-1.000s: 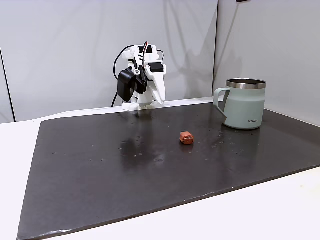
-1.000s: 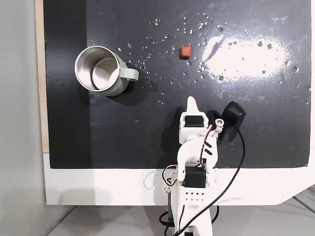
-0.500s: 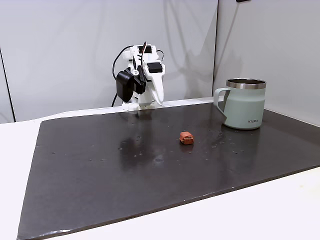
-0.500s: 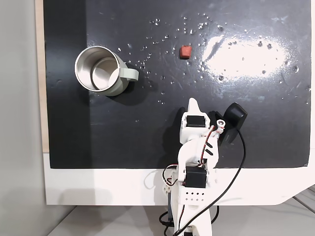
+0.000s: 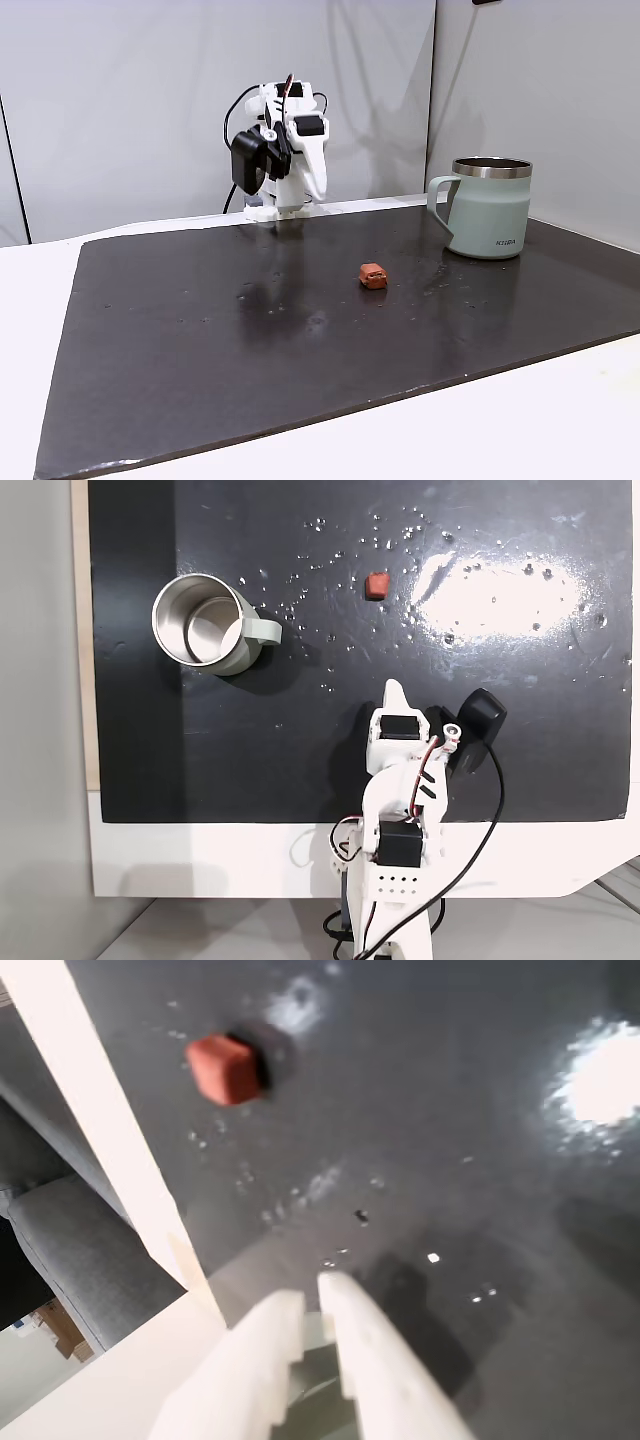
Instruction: Grasp a cube and put it in the cup.
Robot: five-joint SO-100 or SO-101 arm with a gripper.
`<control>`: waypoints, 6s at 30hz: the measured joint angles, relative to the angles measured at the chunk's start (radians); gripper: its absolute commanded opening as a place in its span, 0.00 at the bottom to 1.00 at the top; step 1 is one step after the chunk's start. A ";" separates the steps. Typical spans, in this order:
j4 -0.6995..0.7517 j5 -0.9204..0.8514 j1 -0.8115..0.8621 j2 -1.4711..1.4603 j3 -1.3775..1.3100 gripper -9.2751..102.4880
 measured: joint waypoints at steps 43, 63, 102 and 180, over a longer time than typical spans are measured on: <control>0.457 0.114 -0.029 -1.654 -1.605 0.08; 0.733 0.181 -0.046 -1.930 -2.013 0.16; 0.900 0.270 -0.077 -2.287 -2.367 0.35; 0.928 0.316 -0.083 -1.755 -2.155 0.14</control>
